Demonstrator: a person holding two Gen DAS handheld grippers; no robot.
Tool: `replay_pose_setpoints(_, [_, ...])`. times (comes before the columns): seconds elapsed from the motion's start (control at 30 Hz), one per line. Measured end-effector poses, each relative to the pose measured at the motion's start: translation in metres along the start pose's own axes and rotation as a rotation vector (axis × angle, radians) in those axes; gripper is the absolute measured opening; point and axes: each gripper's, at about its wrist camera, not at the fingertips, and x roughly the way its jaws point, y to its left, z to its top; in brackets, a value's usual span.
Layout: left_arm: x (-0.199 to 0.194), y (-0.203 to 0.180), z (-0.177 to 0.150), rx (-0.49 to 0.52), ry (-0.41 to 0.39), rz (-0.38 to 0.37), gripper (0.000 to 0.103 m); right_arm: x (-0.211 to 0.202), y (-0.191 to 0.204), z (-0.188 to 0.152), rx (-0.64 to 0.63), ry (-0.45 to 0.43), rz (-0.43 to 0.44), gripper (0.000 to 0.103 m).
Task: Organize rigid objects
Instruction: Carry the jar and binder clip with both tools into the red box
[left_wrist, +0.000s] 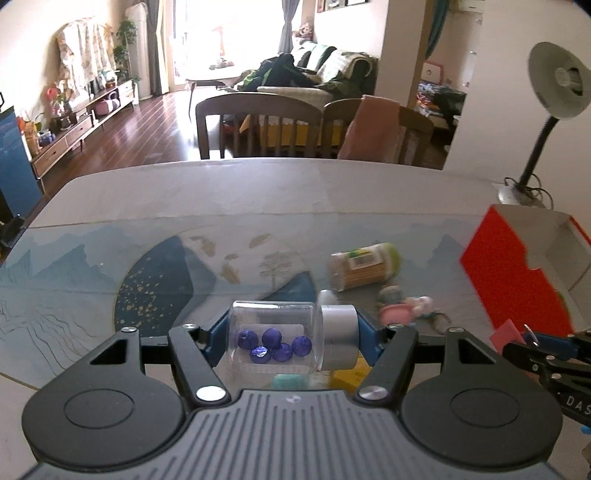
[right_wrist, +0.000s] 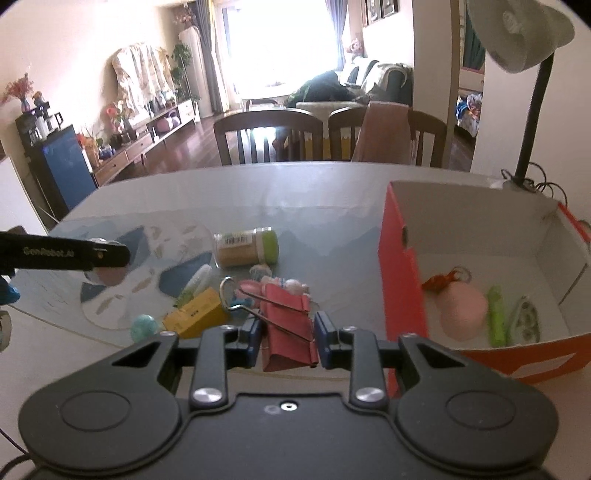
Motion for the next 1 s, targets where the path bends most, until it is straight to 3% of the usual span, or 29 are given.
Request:
replay_pose_setpoints(0.47, [-0.037,-0.078,0.02,0.093,0.015,-0.089,0.068,-0.044,-0.049,0.015,0.072,-0.088,-0.03,0.029])
replay_pose_setpoints(1.0, [-0.019,-0.193,0.024,0.22,0.039,-0.232,0.068,-0.051,-0.144,0.008,0.177,-0.107,-0.153,0.029])
